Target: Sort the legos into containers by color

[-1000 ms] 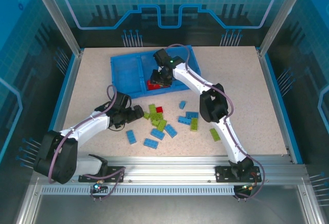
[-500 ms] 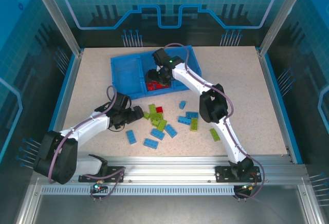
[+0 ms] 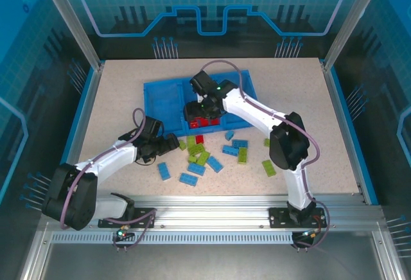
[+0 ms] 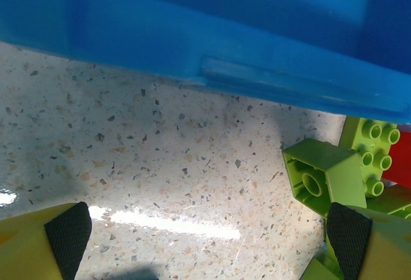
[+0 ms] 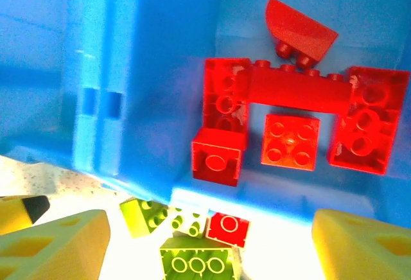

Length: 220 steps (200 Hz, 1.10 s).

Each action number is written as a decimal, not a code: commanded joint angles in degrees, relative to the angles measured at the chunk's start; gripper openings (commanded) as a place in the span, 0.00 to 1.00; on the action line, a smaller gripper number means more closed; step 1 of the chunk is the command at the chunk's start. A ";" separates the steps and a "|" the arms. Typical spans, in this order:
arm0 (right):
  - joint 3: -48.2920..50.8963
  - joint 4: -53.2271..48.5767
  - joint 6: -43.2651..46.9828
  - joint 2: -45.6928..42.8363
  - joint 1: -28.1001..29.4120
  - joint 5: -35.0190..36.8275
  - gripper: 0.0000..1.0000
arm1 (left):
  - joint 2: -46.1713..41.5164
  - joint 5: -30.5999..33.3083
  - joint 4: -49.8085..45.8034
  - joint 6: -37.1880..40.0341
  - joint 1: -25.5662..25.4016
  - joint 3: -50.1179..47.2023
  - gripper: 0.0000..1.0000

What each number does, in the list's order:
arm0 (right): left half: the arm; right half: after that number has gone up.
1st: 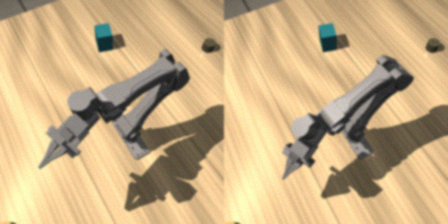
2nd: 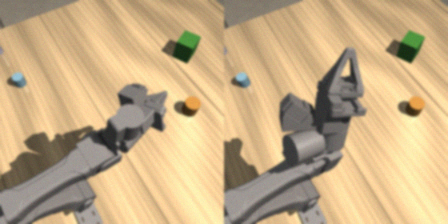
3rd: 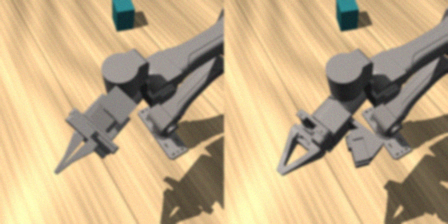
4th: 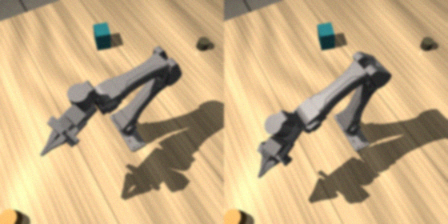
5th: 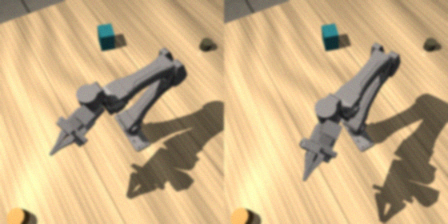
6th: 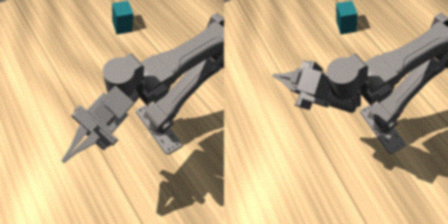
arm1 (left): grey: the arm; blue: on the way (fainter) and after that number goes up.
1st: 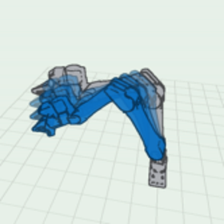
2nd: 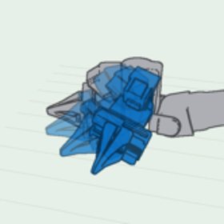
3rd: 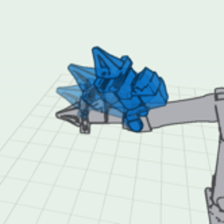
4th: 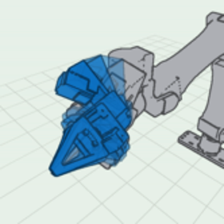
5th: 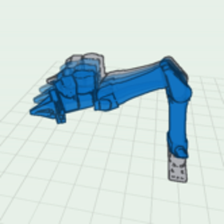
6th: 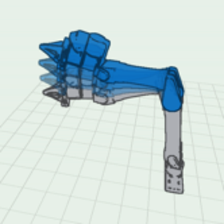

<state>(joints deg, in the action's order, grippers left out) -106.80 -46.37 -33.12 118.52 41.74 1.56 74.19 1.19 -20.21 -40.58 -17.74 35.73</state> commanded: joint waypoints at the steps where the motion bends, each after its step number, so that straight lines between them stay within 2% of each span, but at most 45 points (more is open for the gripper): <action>1: -0.93 2.47 0.43 1.38 0.04 1.59 0.84 | -0.45 -1.22 0.21 -0.21 0.16 0.03 0.99; 31: -6.48 0.31 1.20 3.00 0.35 1.07 0.83 | -0.89 -1.20 -0.08 -0.45 0.16 0.65 0.99; 55: -5.84 -2.28 2.26 0.53 0.88 2.96 0.81 | -1.22 -0.24 -0.82 -0.64 0.21 1.02 0.99; 92: 8.38 -1.21 1.95 -8.44 0.98 5.81 0.78 | -0.27 -2.69 0.83 0.80 -0.15 2.02 0.99; 115: 18.31 2.21 0.96 -14.02 0.30 5.29 0.78 | 1.94 -1.46 -0.56 3.25 -3.29 4.72 0.99; 133: 23.03 3.19 -0.31 -17.13 -0.48 5.47 0.78 | 4.05 -1.61 -0.70 2.14 -5.37 6.44 0.99; 175: 28.27 4.31 -1.68 -22.41 -2.57 5.98 0.78 | 7.56 -0.83 -1.07 -5.07 -6.79 7.94 0.97; 197: 29.95 4.40 -1.68 -24.64 -4.12 6.65 0.78 | 8.27 0.56 -2.07 -6.78 -7.34 8.14 0.92; 220: 31.92 4.86 -1.42 -27.01 -5.99 6.54 0.78 | 8.92 1.38 -0.95 -8.56 -7.57 7.68 0.92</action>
<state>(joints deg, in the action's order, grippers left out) -76.77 -42.65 -33.85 94.67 37.63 7.16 82.17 0.93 -20.51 -45.65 -24.82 42.11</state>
